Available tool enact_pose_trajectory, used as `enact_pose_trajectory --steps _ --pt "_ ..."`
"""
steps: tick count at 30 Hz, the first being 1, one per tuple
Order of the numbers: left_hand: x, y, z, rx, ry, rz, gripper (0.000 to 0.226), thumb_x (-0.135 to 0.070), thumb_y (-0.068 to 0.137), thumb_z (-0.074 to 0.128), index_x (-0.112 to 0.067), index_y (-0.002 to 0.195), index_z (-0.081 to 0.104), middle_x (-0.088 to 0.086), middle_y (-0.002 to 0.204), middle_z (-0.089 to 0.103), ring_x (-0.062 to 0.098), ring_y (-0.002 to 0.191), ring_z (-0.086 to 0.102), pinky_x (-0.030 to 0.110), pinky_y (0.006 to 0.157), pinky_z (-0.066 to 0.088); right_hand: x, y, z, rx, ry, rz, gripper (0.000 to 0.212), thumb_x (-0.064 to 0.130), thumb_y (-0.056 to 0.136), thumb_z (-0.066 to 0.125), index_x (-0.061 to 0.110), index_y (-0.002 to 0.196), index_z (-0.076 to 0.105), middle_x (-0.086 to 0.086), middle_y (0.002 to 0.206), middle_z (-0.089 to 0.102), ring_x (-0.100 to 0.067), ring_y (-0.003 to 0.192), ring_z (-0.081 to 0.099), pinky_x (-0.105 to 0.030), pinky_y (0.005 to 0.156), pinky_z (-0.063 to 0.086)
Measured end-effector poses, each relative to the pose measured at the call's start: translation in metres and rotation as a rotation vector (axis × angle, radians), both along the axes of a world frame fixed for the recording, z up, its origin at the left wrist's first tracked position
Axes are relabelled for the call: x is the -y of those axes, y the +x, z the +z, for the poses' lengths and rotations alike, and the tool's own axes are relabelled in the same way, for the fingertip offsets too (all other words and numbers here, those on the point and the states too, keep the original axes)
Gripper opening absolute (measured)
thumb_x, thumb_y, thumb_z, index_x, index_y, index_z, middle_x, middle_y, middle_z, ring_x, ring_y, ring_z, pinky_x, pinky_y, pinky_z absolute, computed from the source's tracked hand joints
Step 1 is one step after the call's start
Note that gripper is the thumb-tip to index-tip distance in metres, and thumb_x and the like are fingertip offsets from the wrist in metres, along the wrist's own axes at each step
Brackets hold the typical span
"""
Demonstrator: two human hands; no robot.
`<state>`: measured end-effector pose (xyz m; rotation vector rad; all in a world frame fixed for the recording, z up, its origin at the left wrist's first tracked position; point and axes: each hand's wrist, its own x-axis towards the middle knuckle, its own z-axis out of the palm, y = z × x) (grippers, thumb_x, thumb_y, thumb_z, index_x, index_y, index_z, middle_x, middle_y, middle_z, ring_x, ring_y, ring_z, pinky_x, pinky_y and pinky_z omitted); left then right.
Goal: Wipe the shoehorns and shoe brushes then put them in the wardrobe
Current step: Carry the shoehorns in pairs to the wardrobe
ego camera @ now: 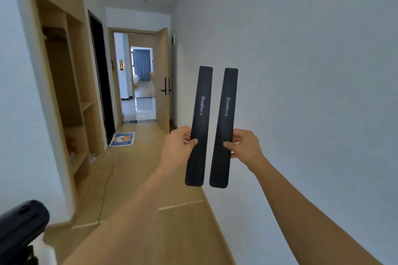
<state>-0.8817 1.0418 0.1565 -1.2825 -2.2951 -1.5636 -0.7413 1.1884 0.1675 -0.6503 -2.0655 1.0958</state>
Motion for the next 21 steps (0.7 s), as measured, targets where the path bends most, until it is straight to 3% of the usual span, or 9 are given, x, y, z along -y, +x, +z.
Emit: enact_pose_trajectory --steps 6,11,16,21 --pt "-0.058 -0.072 0.003 0.022 0.031 0.080 0.011 -0.021 0.092 0.064 -0.022 0.103 0.064 -0.005 0.093 0.069 0.010 0.087 0.067 0.039 0.077 0.061 -0.074 -0.090 -0.005 0.004 0.005 0.123 0.029 0.005 0.091 0.069 0.008 0.119 0.067 -0.006 0.108 0.070 -0.027 0.100 0.070 -0.041 0.081 0.062" --pt "-0.095 -0.145 -0.008 0.040 0.022 0.154 0.015 -0.020 0.092 0.065 -0.018 0.107 0.064 -0.002 0.098 0.069 0.013 0.090 0.066 0.041 0.080 0.060 -0.119 -0.174 -0.019 0.009 -0.018 0.185 0.028 0.008 0.091 0.069 0.010 0.119 0.067 -0.002 0.107 0.069 -0.023 0.097 0.068 -0.040 0.081 0.062" --pt "-0.139 -0.237 -0.016 0.077 0.046 0.179 0.017 -0.019 0.092 0.064 -0.014 0.108 0.064 0.003 0.099 0.070 0.019 0.092 0.067 0.045 0.081 0.059 -0.165 -0.270 -0.024 0.007 0.019 0.223 0.026 0.008 0.091 0.069 0.011 0.117 0.068 0.000 0.104 0.068 -0.020 0.093 0.068 -0.025 0.068 0.060" --pt "-0.187 -0.343 -0.005 0.054 0.063 0.194 0.016 -0.018 0.092 0.065 -0.013 0.107 0.065 0.003 0.099 0.072 0.020 0.092 0.068 0.046 0.079 0.059 -0.220 -0.382 -0.009 0.029 0.061 0.235 0.028 0.009 0.092 0.069 0.011 0.119 0.067 -0.003 0.110 0.069 -0.022 0.097 0.067 -0.033 0.076 0.061"
